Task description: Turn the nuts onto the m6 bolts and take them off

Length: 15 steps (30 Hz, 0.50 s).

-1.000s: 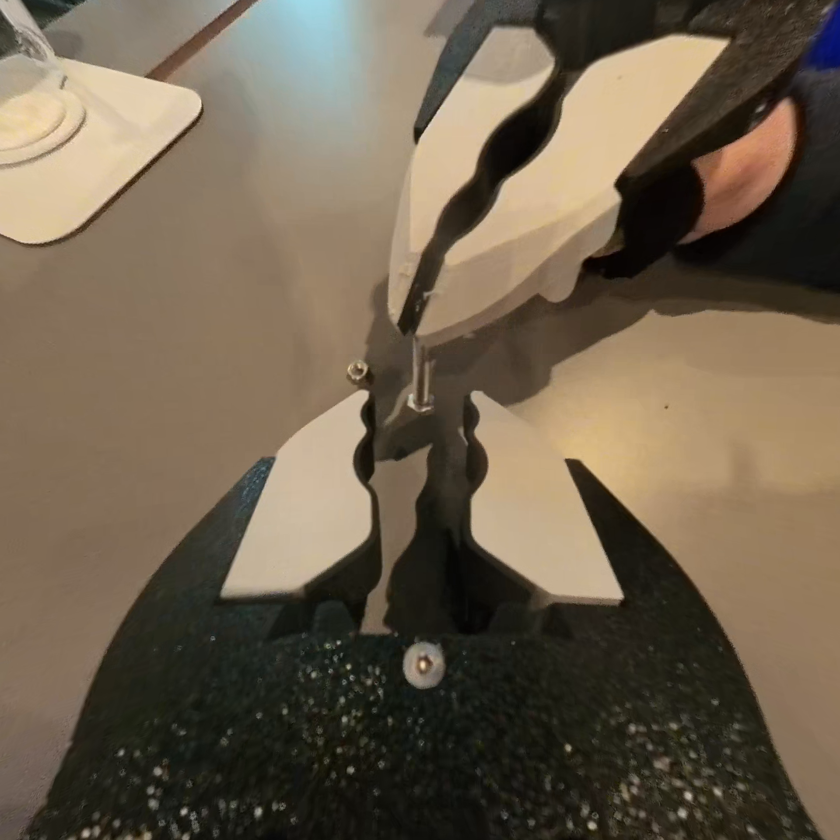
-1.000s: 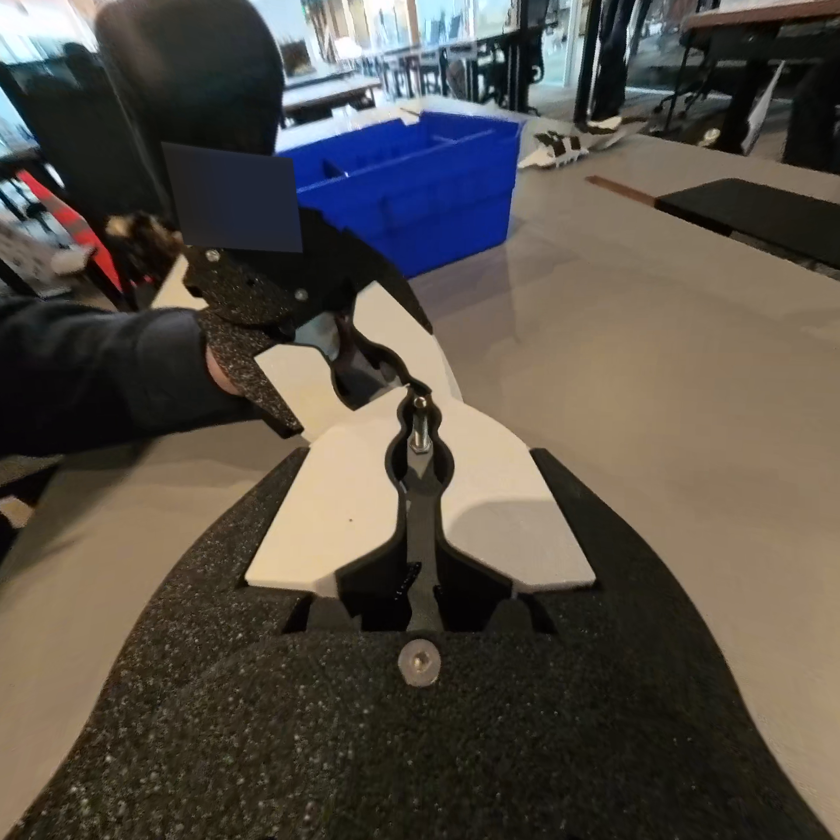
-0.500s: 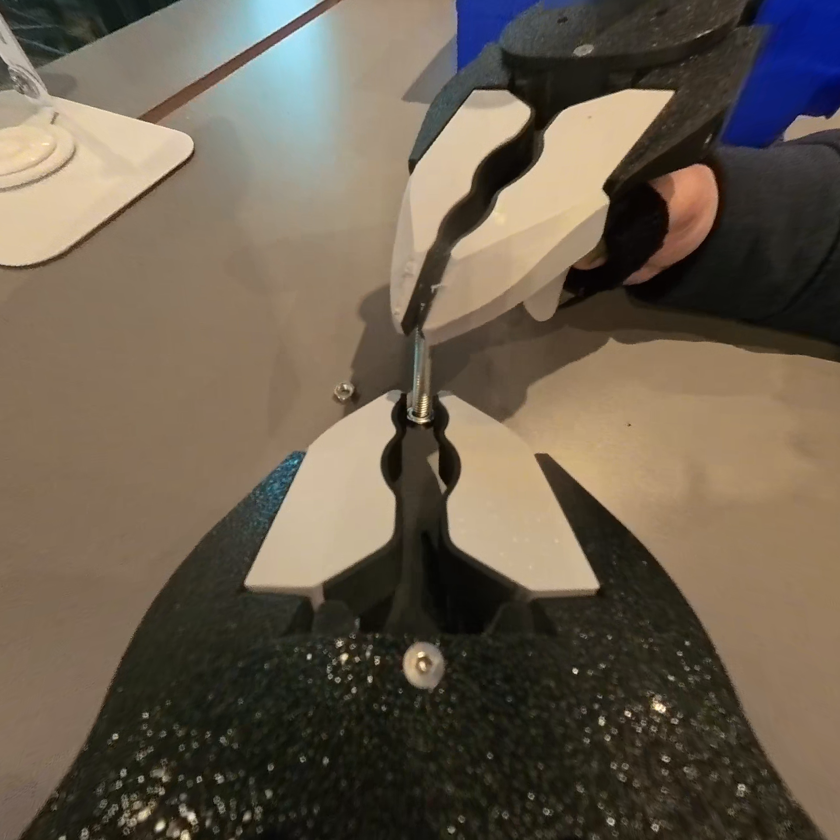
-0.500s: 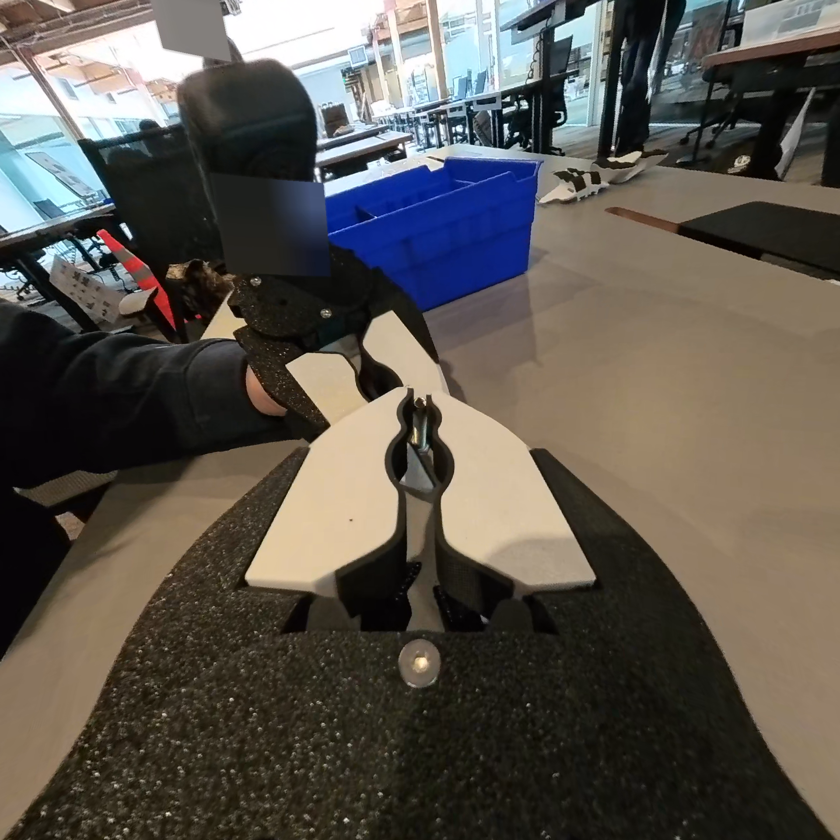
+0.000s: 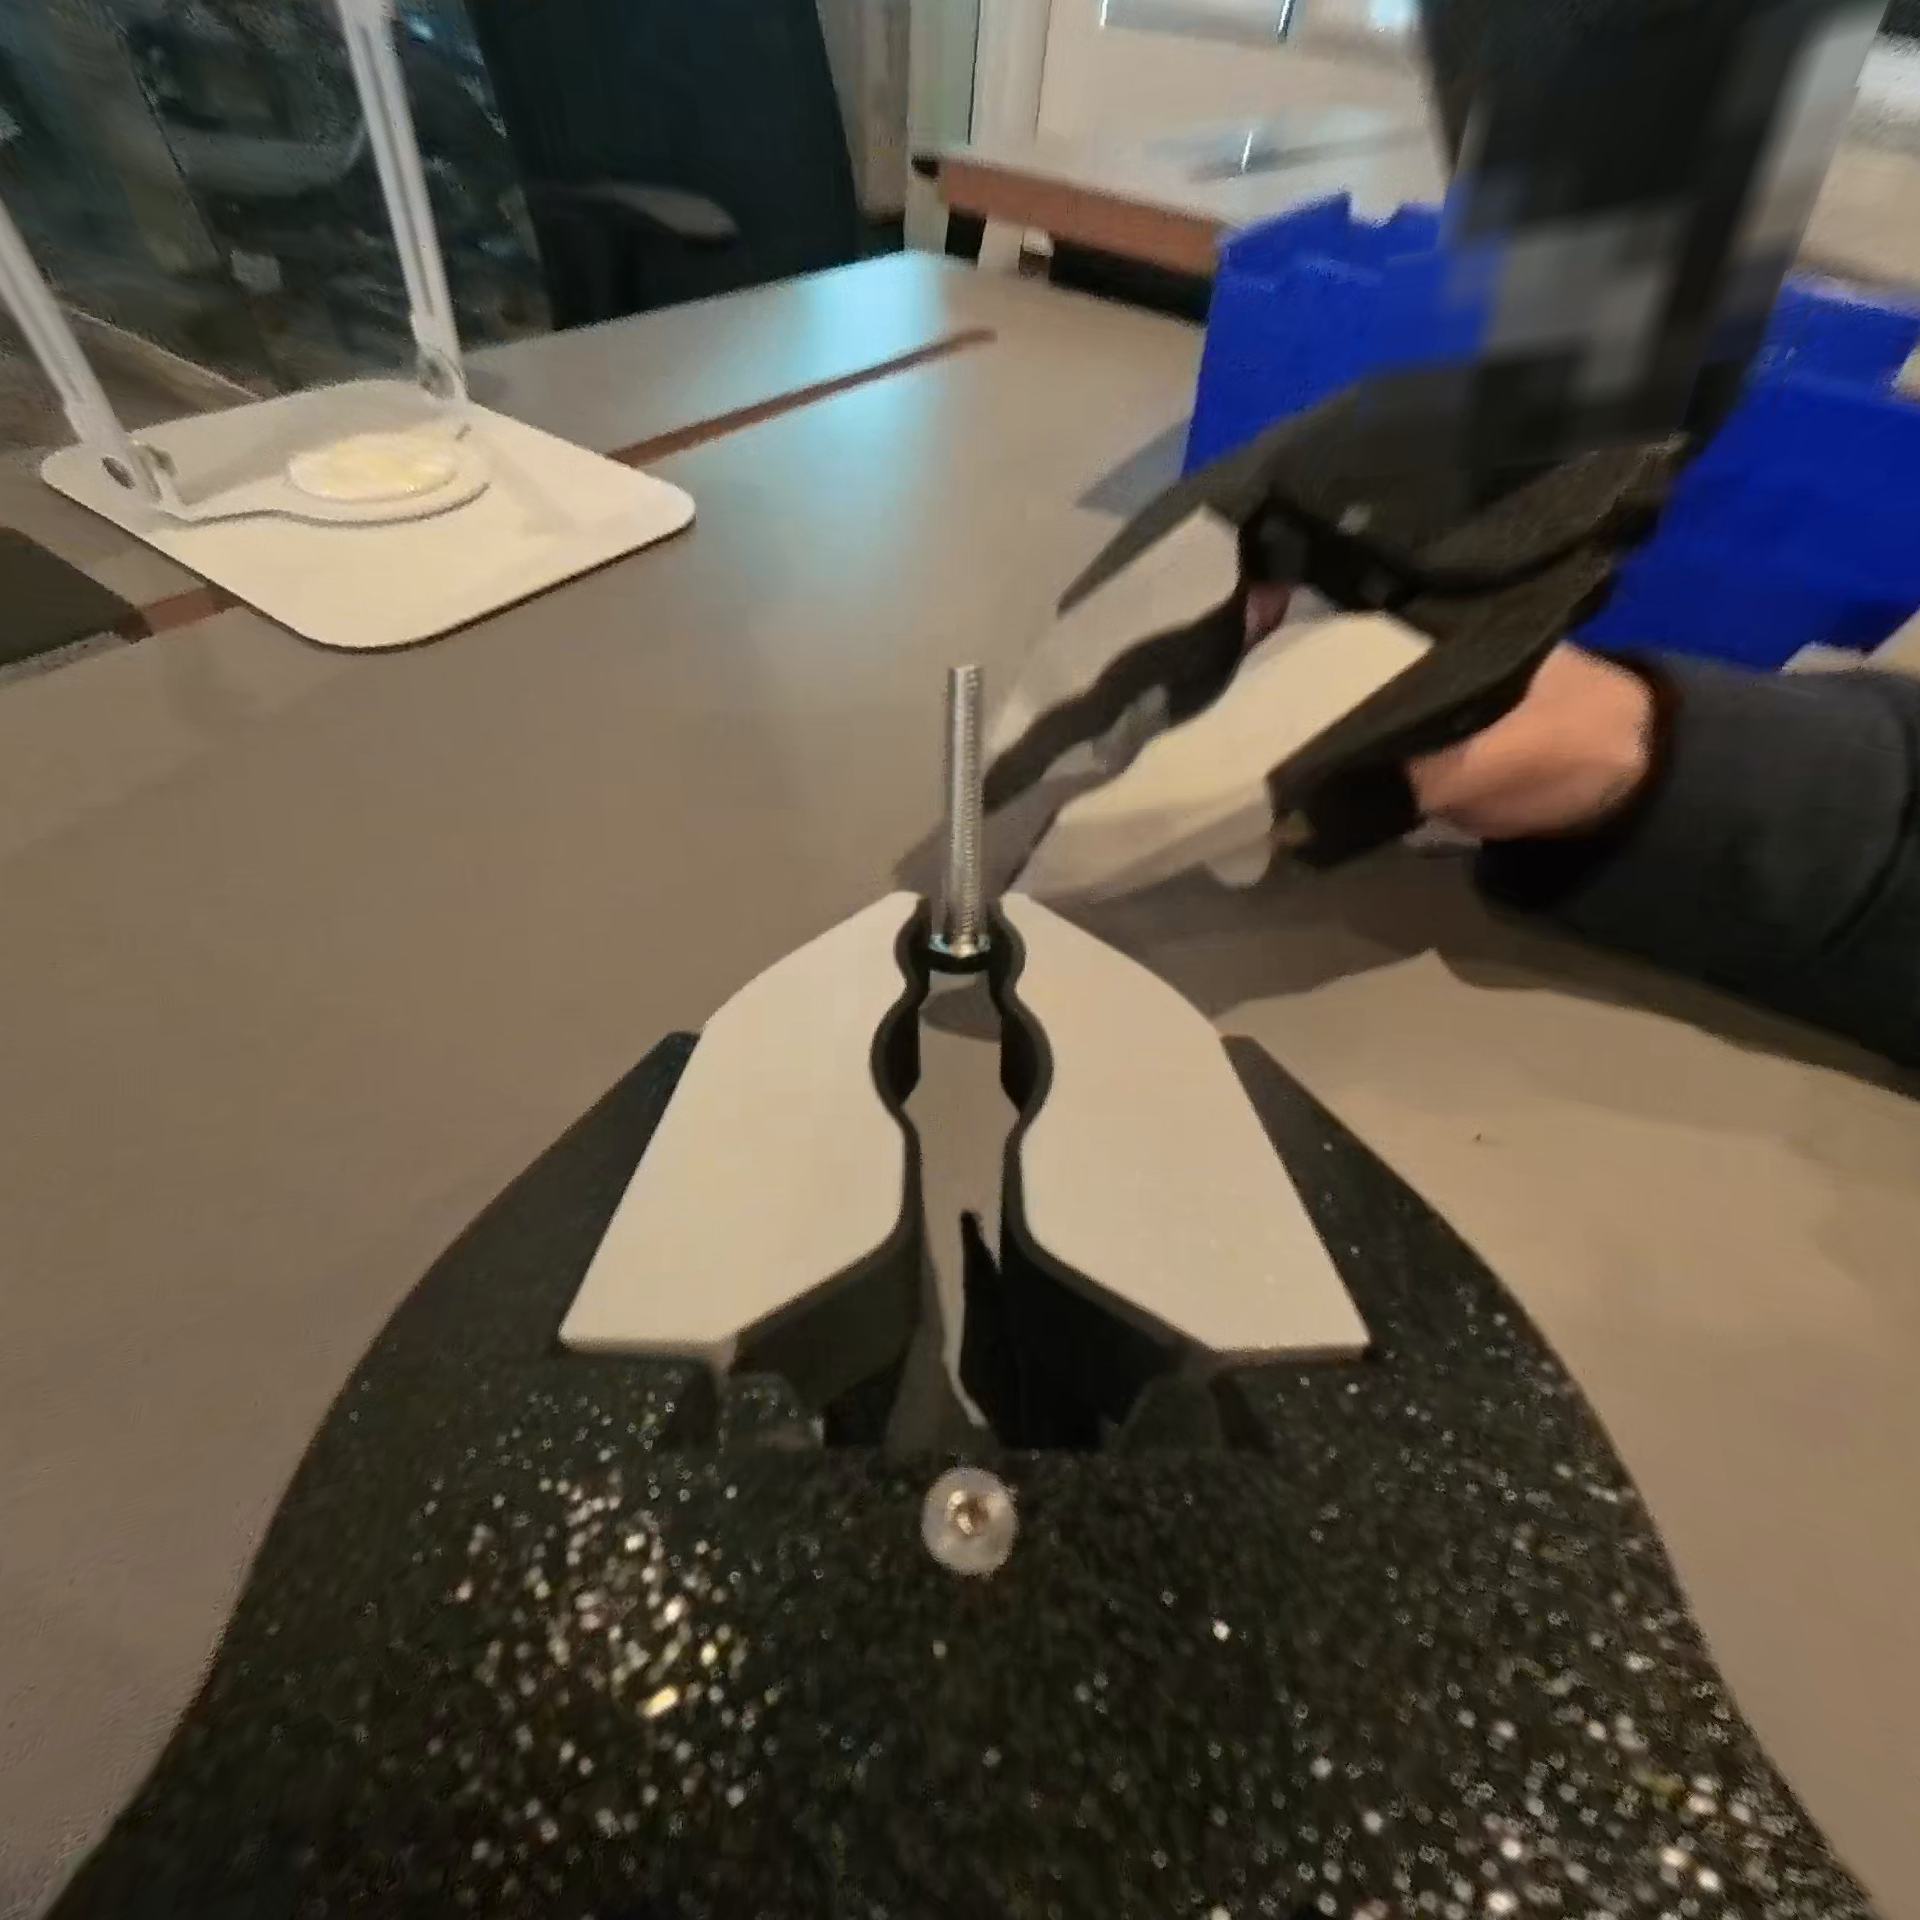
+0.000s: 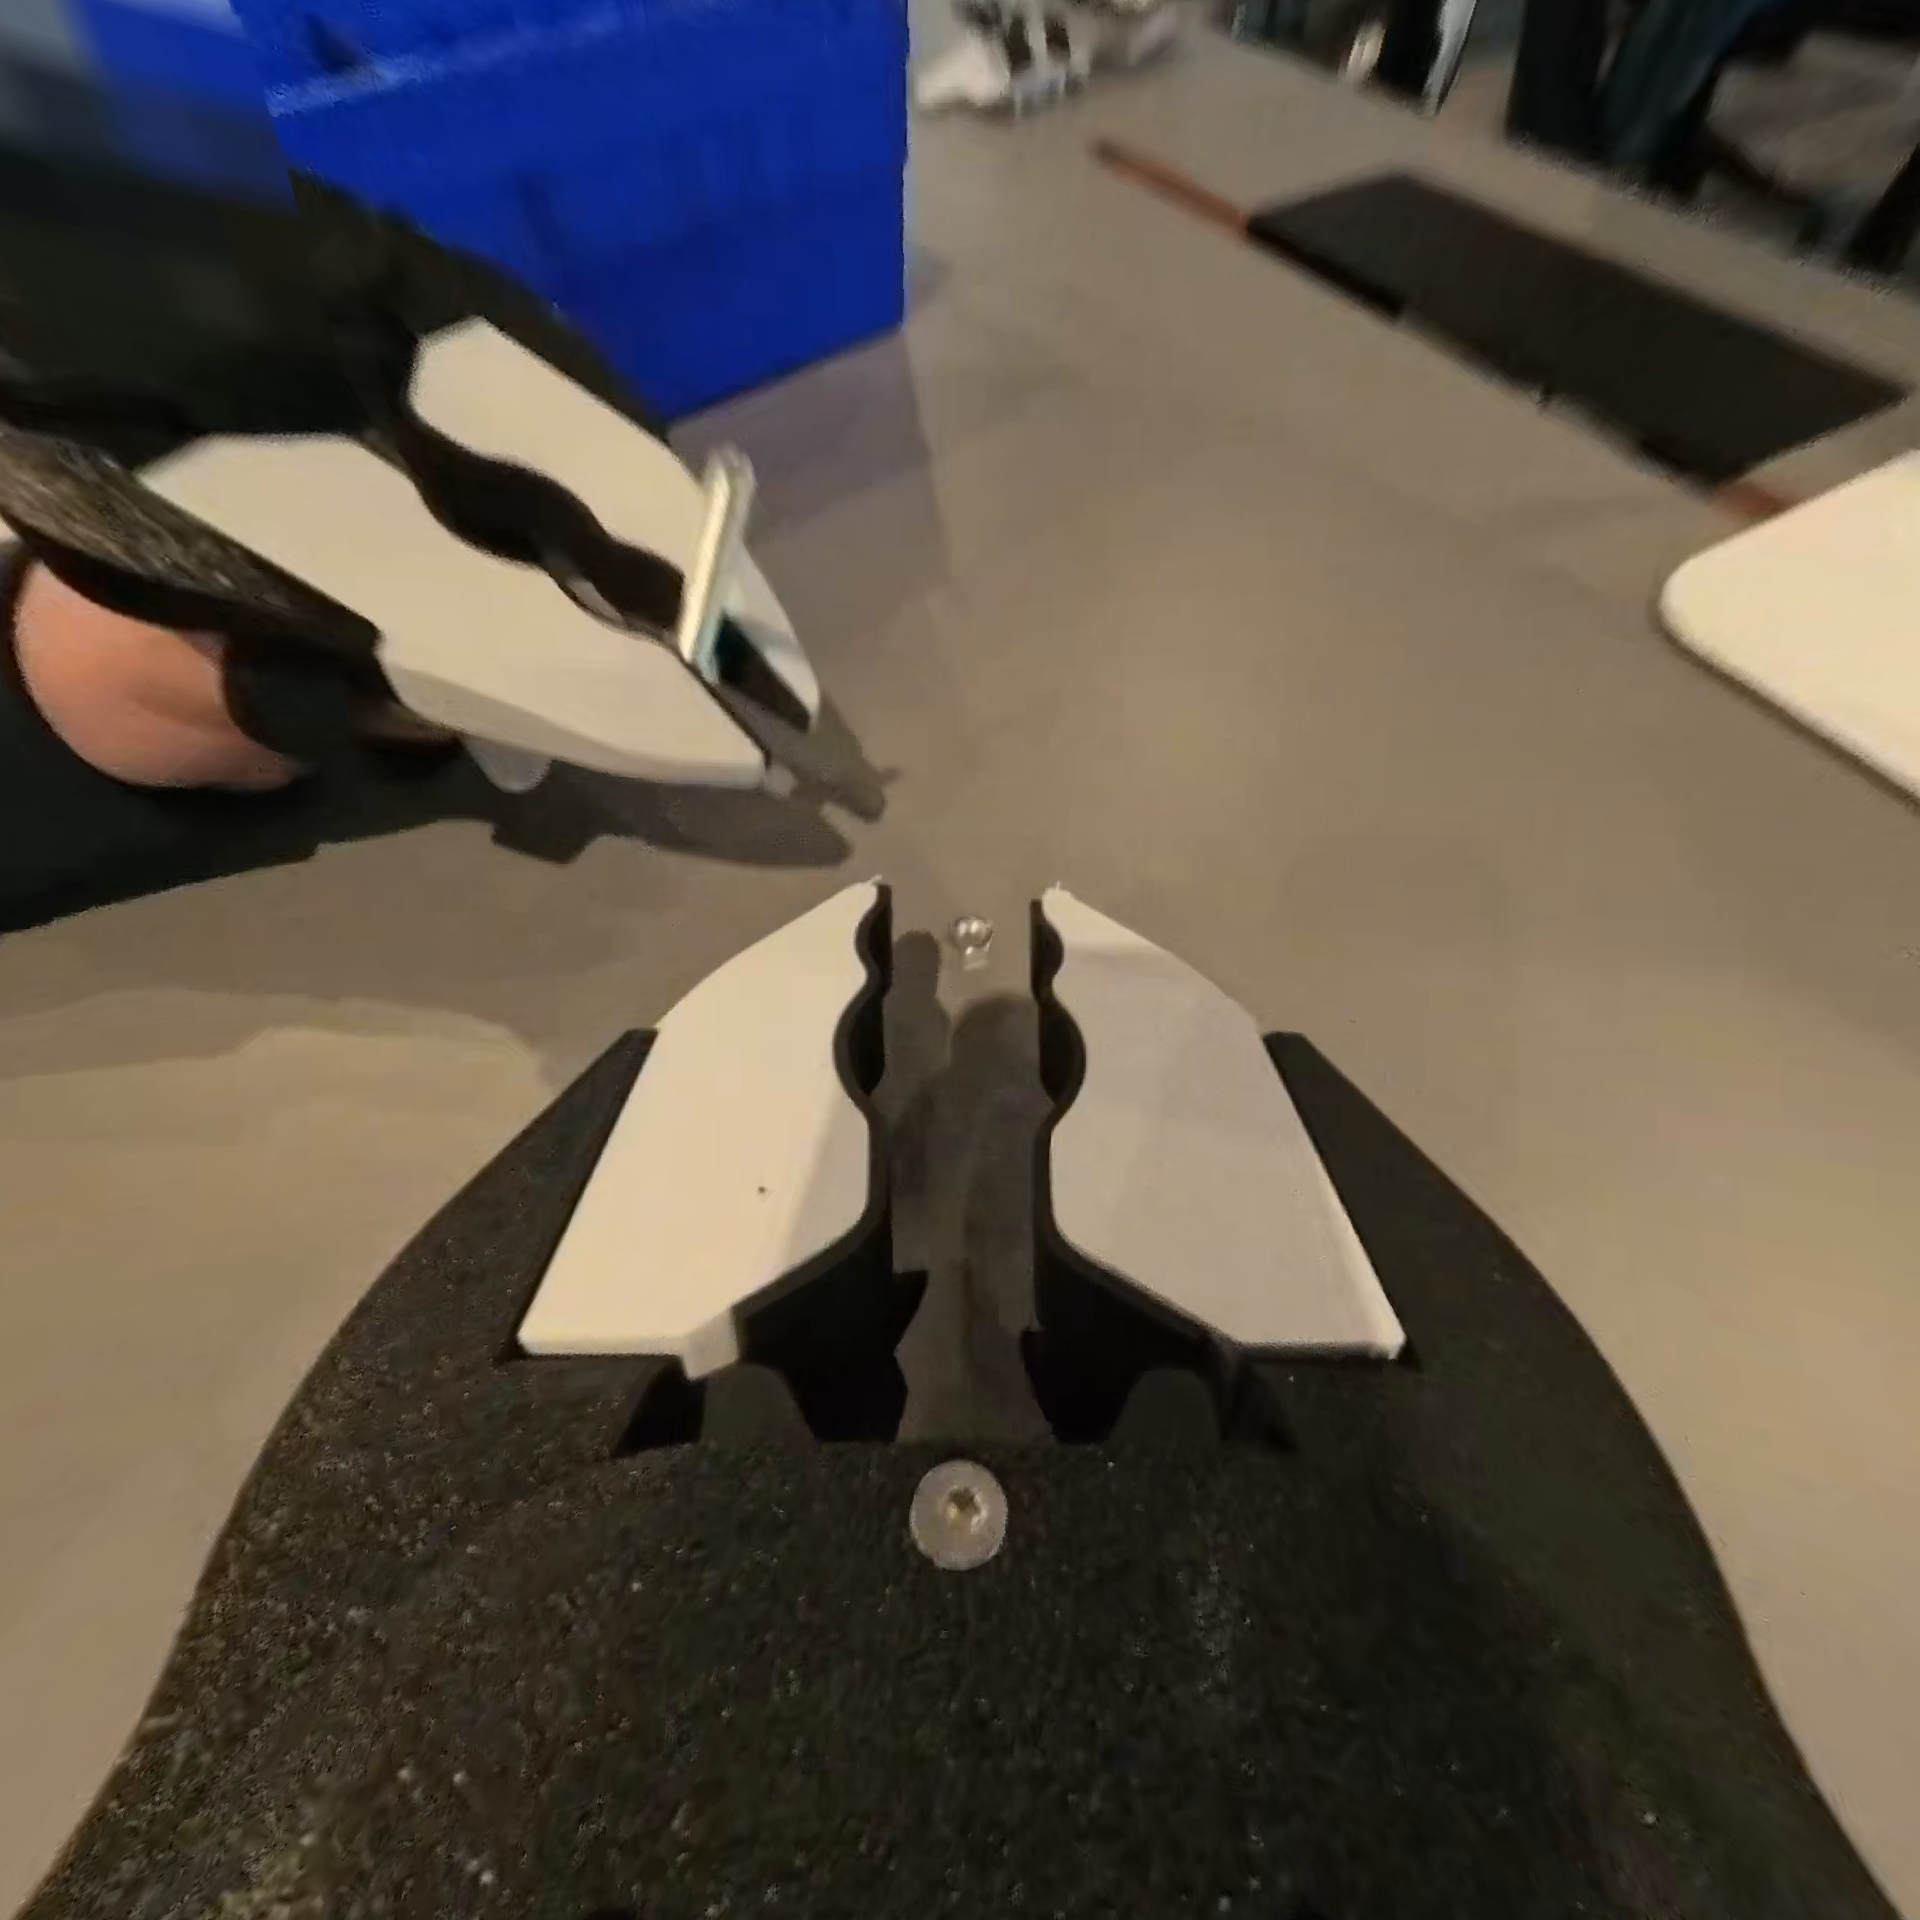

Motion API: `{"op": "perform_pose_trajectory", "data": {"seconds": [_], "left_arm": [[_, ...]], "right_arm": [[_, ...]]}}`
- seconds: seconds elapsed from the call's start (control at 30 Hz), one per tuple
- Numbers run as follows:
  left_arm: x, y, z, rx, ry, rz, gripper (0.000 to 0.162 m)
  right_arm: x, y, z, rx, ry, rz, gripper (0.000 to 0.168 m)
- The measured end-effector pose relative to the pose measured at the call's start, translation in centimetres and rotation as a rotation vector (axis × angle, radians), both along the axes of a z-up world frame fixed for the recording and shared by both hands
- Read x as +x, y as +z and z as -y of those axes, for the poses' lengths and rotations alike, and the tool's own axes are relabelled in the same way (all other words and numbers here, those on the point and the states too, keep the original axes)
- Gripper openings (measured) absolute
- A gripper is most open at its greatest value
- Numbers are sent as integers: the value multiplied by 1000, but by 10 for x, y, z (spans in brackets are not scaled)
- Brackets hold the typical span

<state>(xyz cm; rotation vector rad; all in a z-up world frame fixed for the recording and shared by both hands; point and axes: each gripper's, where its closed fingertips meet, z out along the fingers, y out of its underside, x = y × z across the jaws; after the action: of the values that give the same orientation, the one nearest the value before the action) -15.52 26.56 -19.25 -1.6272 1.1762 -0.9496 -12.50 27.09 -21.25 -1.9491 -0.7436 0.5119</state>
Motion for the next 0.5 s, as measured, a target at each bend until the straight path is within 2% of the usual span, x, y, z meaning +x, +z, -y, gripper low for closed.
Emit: {"op": "perform_pose_trajectory", "data": {"seconds": [0.1,0.3,0.43,0.5], "left_arm": [[-1,5,-3,-16,12,56,10],[0,6,-1,17,5,48,10],[1,5,0,17,-1,45,10],[1,5,0,12,-8,45,10]], "right_arm": [[-3,-23,-3,-106,-20,99,28],[-8,-39,-12,-166,-53,194,29],[-9,-39,-15,-144,-72,221,23],[-9,-39,-14,-134,-69,235,12]]}}
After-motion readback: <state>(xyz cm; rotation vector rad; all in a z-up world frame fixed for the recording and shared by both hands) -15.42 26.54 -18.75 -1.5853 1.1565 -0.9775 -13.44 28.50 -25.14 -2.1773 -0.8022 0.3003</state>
